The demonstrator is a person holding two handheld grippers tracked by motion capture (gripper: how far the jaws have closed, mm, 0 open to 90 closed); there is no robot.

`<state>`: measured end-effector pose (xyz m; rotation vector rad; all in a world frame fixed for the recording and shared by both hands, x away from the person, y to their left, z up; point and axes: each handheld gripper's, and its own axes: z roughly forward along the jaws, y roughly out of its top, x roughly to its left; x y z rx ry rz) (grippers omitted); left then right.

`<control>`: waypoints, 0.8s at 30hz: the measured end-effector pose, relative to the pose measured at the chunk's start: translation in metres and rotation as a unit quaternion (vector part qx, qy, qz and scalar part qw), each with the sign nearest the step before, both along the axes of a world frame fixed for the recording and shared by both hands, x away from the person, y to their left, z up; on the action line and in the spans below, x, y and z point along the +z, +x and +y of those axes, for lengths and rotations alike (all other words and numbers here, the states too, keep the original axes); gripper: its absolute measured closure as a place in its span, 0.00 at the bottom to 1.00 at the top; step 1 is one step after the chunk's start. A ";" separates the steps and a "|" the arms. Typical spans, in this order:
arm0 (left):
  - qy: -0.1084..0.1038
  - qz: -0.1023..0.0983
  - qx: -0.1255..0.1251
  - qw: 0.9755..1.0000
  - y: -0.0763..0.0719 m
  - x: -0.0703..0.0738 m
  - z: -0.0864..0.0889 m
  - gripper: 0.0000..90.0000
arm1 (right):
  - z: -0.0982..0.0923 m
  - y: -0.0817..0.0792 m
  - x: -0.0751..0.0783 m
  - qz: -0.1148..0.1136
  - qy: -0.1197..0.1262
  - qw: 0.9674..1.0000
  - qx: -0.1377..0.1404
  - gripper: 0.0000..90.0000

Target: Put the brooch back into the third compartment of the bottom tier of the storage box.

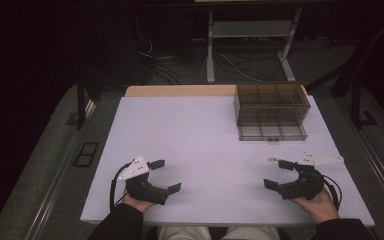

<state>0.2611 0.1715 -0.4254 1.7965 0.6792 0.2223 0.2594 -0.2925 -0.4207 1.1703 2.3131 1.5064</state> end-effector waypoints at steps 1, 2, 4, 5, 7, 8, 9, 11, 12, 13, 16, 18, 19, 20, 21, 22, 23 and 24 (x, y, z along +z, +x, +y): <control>0.000 0.000 0.000 1.000 0.000 0.000 0.000 0.00 | 0.000 0.000 0.000 0.001 0.000 1.000 0.001 0.00; -0.001 0.000 0.001 1.000 -0.001 0.000 0.000 0.00 | 0.000 0.000 0.000 0.000 0.000 1.000 0.002 0.00; -0.001 0.000 0.002 1.000 -0.001 0.000 0.000 0.00 | 0.000 0.000 0.001 0.001 0.001 1.000 0.003 0.00; -0.001 0.000 0.002 1.000 -0.001 0.000 0.000 0.00 | 0.000 0.000 0.001 0.002 0.001 1.000 0.003 0.00; -0.001 -0.001 0.001 1.000 -0.001 0.000 0.000 0.00 | -0.001 0.000 0.002 -0.001 -0.001 1.000 0.005 0.00; -0.001 0.000 0.001 1.000 -0.001 0.000 0.000 0.00 | 0.000 0.000 0.002 0.000 -0.001 1.000 0.006 0.00; -0.001 0.000 0.000 1.000 -0.001 0.000 0.000 0.00 | -0.001 0.000 0.003 0.000 -0.003 1.000 0.008 0.00; -0.002 0.000 -0.002 1.000 -0.001 0.000 0.000 0.00 | -0.002 -0.001 0.003 0.002 0.001 1.000 0.006 0.00; -0.002 0.000 -0.002 1.000 -0.001 0.000 -0.001 0.00 | -0.002 -0.001 0.003 0.003 0.002 1.000 0.005 0.00; -0.002 0.000 -0.004 1.000 -0.001 0.000 -0.001 0.00 | -0.002 -0.001 0.003 0.004 0.000 1.000 0.004 0.00; 0.002 0.000 -0.006 1.000 -0.002 0.000 -0.001 0.00 | -0.003 0.000 0.003 0.005 0.001 1.000 0.004 0.00; 0.003 0.001 -0.007 1.000 -0.002 0.000 -0.002 0.00 | -0.002 0.000 0.003 0.008 -0.008 1.000 0.008 0.00; 0.004 0.000 -0.007 1.000 -0.003 0.001 -0.002 0.00 | -0.002 -0.001 0.003 0.010 -0.012 1.000 0.011 0.00; 0.004 0.000 -0.007 1.000 -0.003 0.001 -0.002 0.00 | -0.002 -0.001 0.003 0.010 -0.012 1.000 0.011 0.00; 0.004 0.000 -0.007 1.000 -0.003 0.001 -0.002 0.00 | -0.002 -0.001 0.003 0.012 -0.015 1.000 0.013 0.00; 0.004 0.000 -0.007 1.000 -0.003 0.000 -0.003 0.00 | -0.001 -0.002 0.006 0.018 -0.017 1.000 0.017 0.00; 0.005 0.000 -0.007 1.000 -0.003 0.000 -0.003 0.00 | -0.001 -0.002 0.006 0.018 -0.017 1.000 0.017 0.00; 0.006 0.000 -0.008 1.000 -0.003 0.000 -0.003 0.00 | 0.000 -0.002 0.009 0.017 -0.024 0.999 0.022 0.00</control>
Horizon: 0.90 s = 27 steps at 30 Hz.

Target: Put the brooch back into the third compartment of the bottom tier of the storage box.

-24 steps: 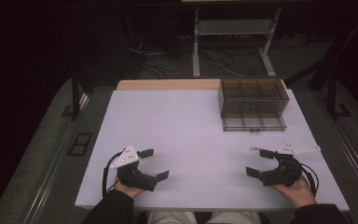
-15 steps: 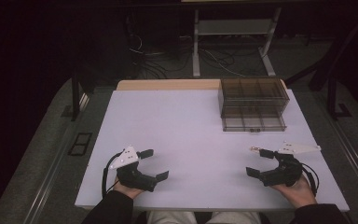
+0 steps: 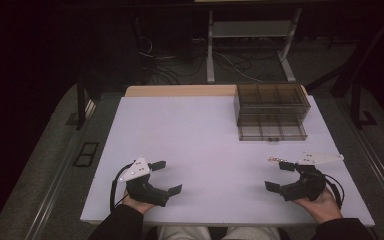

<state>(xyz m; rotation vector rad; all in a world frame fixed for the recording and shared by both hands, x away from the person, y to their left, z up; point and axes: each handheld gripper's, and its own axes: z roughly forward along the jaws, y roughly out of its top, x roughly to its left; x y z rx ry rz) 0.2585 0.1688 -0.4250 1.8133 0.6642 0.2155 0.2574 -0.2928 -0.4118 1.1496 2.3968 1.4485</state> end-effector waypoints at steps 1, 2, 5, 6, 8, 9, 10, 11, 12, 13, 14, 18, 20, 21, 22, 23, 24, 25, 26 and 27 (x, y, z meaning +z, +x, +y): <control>0.000 -0.001 0.000 1.000 0.000 0.000 0.000 0.00 | 0.000 0.000 0.002 0.000 -0.004 1.000 0.002 0.00; 0.000 0.000 0.000 1.000 0.000 0.000 0.000 0.00 | 0.000 0.000 0.002 0.000 -0.004 1.000 0.002 0.00; 0.000 0.000 0.000 1.000 0.000 0.000 0.000 0.00 | 0.001 0.000 0.005 0.000 -0.019 1.000 0.007 0.00; 0.001 0.001 0.000 1.000 0.000 0.000 0.000 0.00 | 0.001 0.000 0.005 0.000 -0.019 1.000 0.007 0.00; 0.000 0.001 0.001 1.000 0.000 0.000 0.000 0.00 | -0.002 0.001 0.006 0.005 -0.023 1.000 0.007 0.00; 0.000 0.002 0.001 1.000 0.000 0.000 0.000 0.00 | -0.002 0.001 0.007 0.007 -0.024 1.000 0.005 0.00; 0.000 0.002 0.001 1.000 0.000 0.000 0.000 0.00 | -0.003 0.002 0.007 0.006 -0.027 1.000 0.007 0.00; 0.001 0.002 0.000 1.000 0.000 -0.001 0.000 0.00 | -0.004 0.002 0.008 0.010 -0.027 1.000 0.007 0.00; 0.001 0.002 0.001 1.000 0.000 -0.001 0.000 0.00 | -0.004 0.003 0.008 0.011 -0.029 1.000 0.008 0.00; 0.002 0.001 0.000 1.000 0.000 -0.001 0.000 0.00 | -0.004 0.004 0.009 0.012 -0.030 0.999 0.008 0.00; 0.001 0.001 0.000 1.000 0.000 -0.001 0.000 0.00 | -0.005 0.004 0.010 0.013 -0.033 0.999 0.010 0.00; 0.000 0.002 0.002 1.000 0.000 0.000 0.000 0.00 | -0.006 0.008 0.013 0.016 -0.041 0.999 0.016 0.00; 0.000 0.002 0.002 1.000 0.000 0.000 0.000 0.00 | -0.006 0.010 0.014 0.018 -0.043 0.999 0.017 0.00; 0.000 0.002 0.001 1.000 0.000 0.000 0.000 0.00 | -0.007 0.011 0.015 0.019 -0.046 0.999 0.017 0.00; 0.000 0.002 0.001 1.000 0.000 0.000 0.000 0.00 | -0.007 0.012 0.016 0.020 -0.048 0.998 0.017 0.00; 0.000 0.002 0.002 1.000 0.000 0.000 0.000 0.00 | -0.007 0.013 0.017 0.020 -0.049 0.998 0.017 0.00; 0.000 0.002 0.002 1.000 0.000 0.000 0.000 0.00 | -0.007 0.013 0.017 0.020 -0.049 0.998 0.017 0.00; 0.000 0.002 0.002 1.000 0.000 0.000 0.000 0.00 | -0.008 0.014 0.018 0.020 -0.049 0.998 0.017 0.00; 0.000 0.002 0.002 1.000 0.000 0.000 0.001 0.00 | -0.009 0.016 0.020 0.026 -0.051 0.998 0.017 0.00; 0.000 0.002 0.002 1.000 0.000 0.000 0.001 0.00 | -0.009 0.017 0.020 0.025 -0.053 0.998 0.018 0.00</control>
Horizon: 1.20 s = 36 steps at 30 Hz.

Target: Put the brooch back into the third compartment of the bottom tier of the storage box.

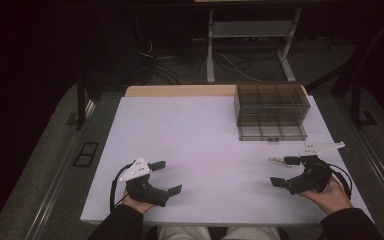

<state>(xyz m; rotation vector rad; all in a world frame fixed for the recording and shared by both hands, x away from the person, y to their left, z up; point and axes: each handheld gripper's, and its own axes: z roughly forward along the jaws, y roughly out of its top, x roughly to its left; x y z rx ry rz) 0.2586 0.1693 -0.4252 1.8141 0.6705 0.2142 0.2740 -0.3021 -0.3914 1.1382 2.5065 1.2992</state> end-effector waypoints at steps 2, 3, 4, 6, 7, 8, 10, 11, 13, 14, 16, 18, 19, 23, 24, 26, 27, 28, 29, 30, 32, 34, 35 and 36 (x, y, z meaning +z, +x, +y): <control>0.000 0.000 0.000 1.000 0.000 0.000 0.000 0.00 | -0.001 0.002 0.001 0.001 -0.003 1.000 0.001 0.00; 0.000 0.000 0.000 1.000 0.000 0.000 0.000 0.00 | -0.001 0.002 0.001 0.001 -0.004 1.000 0.001 0.00; 0.000 0.000 0.000 1.000 0.000 0.000 0.000 0.00 | -0.002 0.003 0.002 0.002 -0.006 1.000 0.002 0.00; 0.000 0.000 0.000 1.000 0.000 0.000 0.000 0.00 | -0.002 0.004 0.002 0.002 -0.006 1.000 0.001 0.00; 0.000 0.000 0.000 1.000 0.000 0.000 0.000 0.00 | -0.002 0.006 0.002 0.003 -0.008 1.000 0.003 0.00; 0.000 0.000 0.000 1.000 0.000 0.000 0.000 0.00 | -0.003 0.007 0.003 0.003 -0.009 1.000 0.003 0.00; 0.000 0.000 0.000 1.000 0.000 0.000 0.000 0.00 | -0.003 0.009 0.004 0.005 -0.012 1.000 0.005 0.00; 0.000 0.000 0.000 1.000 0.000 0.000 0.000 0.00 | -0.003 0.009 0.004 0.005 -0.012 1.000 0.005 0.00; 0.000 0.000 0.000 1.000 0.000 0.000 0.000 0.00 | -0.003 0.012 0.006 0.008 -0.015 1.000 0.007 0.00; 0.001 0.000 0.000 1.000 0.000 0.000 0.000 0.00 | -0.003 0.012 0.006 0.008 -0.015 1.000 0.007 0.00; 0.002 0.000 0.000 1.000 0.000 0.000 0.000 0.00 | -0.004 0.016 0.007 0.011 -0.019 1.000 0.008 0.00; 0.000 0.001 0.000 1.000 0.000 0.000 0.000 0.00 | -0.005 0.018 0.007 0.013 -0.021 1.000 0.009 0.00; 0.000 0.000 0.000 1.000 0.000 0.000 0.000 0.00 | -0.005 0.018 0.007 0.013 -0.021 1.000 0.009 0.00; 0.002 0.001 0.000 1.000 0.000 0.000 0.000 0.00 | -0.006 0.023 0.007 0.019 -0.023 0.999 0.010 0.00; 0.001 0.001 0.000 1.000 0.000 0.000 0.000 0.00 | -0.006 0.025 0.007 0.021 -0.024 0.999 0.010 0.00; 0.000 0.001 0.000 1.000 0.000 0.000 0.000 0.00 | -0.006 0.026 0.007 0.023 -0.026 0.999 0.011 0.00; -0.001 0.001 0.000 1.000 0.000 0.000 0.000 0.00 | -0.005 0.029 0.006 0.026 -0.027 0.999 0.012 0.00; 0.000 0.001 0.000 1.000 0.000 0.000 0.000 0.00 | -0.005 0.029 0.006 0.026 -0.027 0.999 0.012 0.00; 0.000 0.001 0.000 1.000 0.000 0.000 0.000 0.00 | -0.005 0.031 0.006 0.028 -0.030 0.999 0.014 0.00; 0.000 0.002 0.000 1.000 0.000 0.000 0.000 0.00 | -0.005 0.034 0.006 0.029 -0.032 0.999 0.016 0.00; 0.001 0.001 0.000 1.000 0.000 0.000 0.000 0.00 | -0.005 0.035 0.006 0.030 -0.032 0.999 0.017 0.00; 0.000 0.001 0.000 1.000 0.000 0.000 0.000 0.00 | -0.005 0.038 0.005 0.032 -0.034 0.999 0.019 0.00; 0.001 0.001 0.000 1.000 0.000 0.000 0.000 0.00 | -0.005 0.041 0.005 0.035 -0.036 0.999 0.019 0.00; 0.002 0.001 0.000 1.000 0.000 0.000 0.000 0.00 | -0.006 0.042 0.005 0.036 -0.036 0.999 0.020 0.00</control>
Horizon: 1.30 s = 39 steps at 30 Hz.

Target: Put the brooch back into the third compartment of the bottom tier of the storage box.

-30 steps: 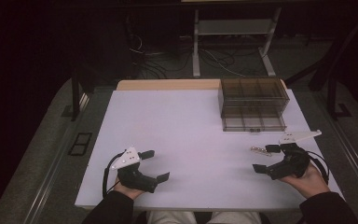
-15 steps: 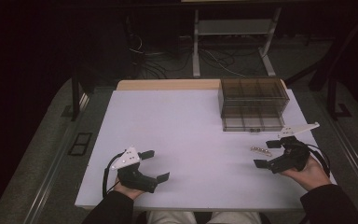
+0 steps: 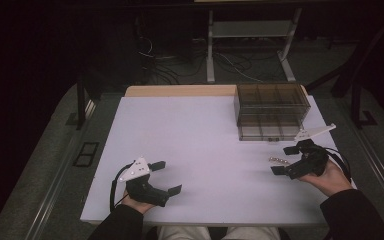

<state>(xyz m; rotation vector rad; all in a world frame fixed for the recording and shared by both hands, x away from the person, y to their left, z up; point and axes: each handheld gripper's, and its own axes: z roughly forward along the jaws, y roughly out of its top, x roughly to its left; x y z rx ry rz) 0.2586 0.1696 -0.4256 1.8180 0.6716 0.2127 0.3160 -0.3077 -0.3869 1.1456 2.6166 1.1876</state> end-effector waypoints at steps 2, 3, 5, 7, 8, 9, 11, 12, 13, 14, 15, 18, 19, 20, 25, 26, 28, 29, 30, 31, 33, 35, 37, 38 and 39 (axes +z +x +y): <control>-0.001 0.000 0.000 1.000 0.000 0.000 0.000 0.00 | -0.001 0.001 0.000 0.001 0.000 1.000 0.001 0.00; -0.001 0.000 0.000 1.000 0.000 0.000 0.000 0.00 | -0.001 0.002 -0.001 0.000 0.001 1.000 0.002 0.00; 0.001 0.000 0.000 1.000 0.000 0.000 0.000 0.00 | -0.003 0.005 -0.001 0.003 -0.001 1.000 0.001 0.00; 0.001 0.000 -0.001 1.000 0.000 0.000 0.000 0.00 | -0.005 0.007 -0.002 0.004 0.001 1.000 0.000 0.00; 0.001 0.000 -0.001 1.000 0.000 0.000 0.000 0.00 | -0.005 0.007 -0.002 0.004 0.001 1.000 0.000 0.00; 0.001 0.000 -0.001 1.000 0.000 0.000 0.000 0.00 | -0.006 0.008 -0.002 0.005 0.001 1.000 0.000 0.00; 0.001 0.000 -0.001 1.000 0.000 0.000 0.000 0.00 | -0.008 0.010 -0.003 0.005 0.001 1.000 0.001 0.00; 0.001 0.001 -0.001 1.000 0.000 0.000 0.000 0.00 | -0.010 0.012 -0.004 0.007 0.000 1.000 0.001 0.00; 0.001 0.001 -0.001 1.000 0.000 0.000 0.000 0.00 | -0.010 0.012 -0.004 0.007 0.000 1.000 0.001 0.00; 0.001 0.001 -0.001 1.000 0.000 0.000 0.000 0.00 | -0.010 0.012 -0.005 0.007 0.001 1.000 0.002 0.00; 0.001 0.001 -0.001 1.000 0.000 -0.001 0.000 0.00 | -0.012 0.014 -0.006 0.009 0.003 1.000 0.004 0.00; 0.001 0.001 -0.002 1.000 0.000 -0.001 -0.001 0.00 | -0.011 0.016 -0.008 0.011 -0.001 1.000 0.007 0.00; 0.002 0.001 -0.002 1.000 0.000 -0.001 -0.001 0.00 | -0.011 0.017 -0.008 0.013 -0.003 1.000 0.009 0.00; 0.002 0.001 -0.002 1.000 0.000 -0.001 -0.001 0.00 | -0.011 0.018 -0.009 0.014 -0.006 1.000 0.012 0.00; 0.002 0.001 -0.002 1.000 0.000 -0.001 -0.001 0.00 | -0.009 0.024 -0.013 0.018 -0.017 0.999 0.025 0.00; 0.002 0.001 -0.002 1.000 0.000 -0.001 -0.001 0.00 | -0.009 0.025 -0.014 0.017 -0.019 0.999 0.027 0.00; 0.002 0.001 -0.003 1.000 0.000 0.000 -0.001 0.00 | -0.008 0.028 -0.016 0.020 -0.022 0.999 0.031 0.00; 0.002 0.001 -0.003 1.000 0.000 0.000 -0.001 0.00 | -0.008 0.028 -0.016 0.020 -0.022 0.999 0.031 0.00; 0.002 0.001 -0.003 1.000 0.000 0.000 -0.001 0.00 | -0.008 0.029 -0.017 0.021 -0.022 0.999 0.033 0.00; 0.002 0.001 -0.003 1.000 0.000 -0.001 -0.001 0.00 | -0.008 0.030 -0.018 0.021 -0.023 0.999 0.034 0.00; 0.002 0.001 -0.003 1.000 0.000 -0.001 -0.001 0.00 | -0.008 0.032 -0.021 0.022 -0.026 0.999 0.037 0.00; 0.002 0.001 -0.003 1.000 0.000 -0.001 -0.001 0.00 | -0.008 0.034 -0.024 0.024 -0.030 0.998 0.040 0.00; 0.002 0.001 -0.003 1.000 0.000 -0.001 -0.001 0.00 | -0.008 0.036 -0.026 0.025 -0.033 0.998 0.042 0.00; 0.002 0.001 -0.004 1.000 0.000 -0.001 -0.001 0.00 | -0.008 0.037 -0.028 0.026 -0.035 0.998 0.044 0.00; 0.002 0.001 -0.004 1.000 0.000 -0.001 -0.001 0.00 | -0.008 0.039 -0.030 0.024 -0.039 0.998 0.048 0.00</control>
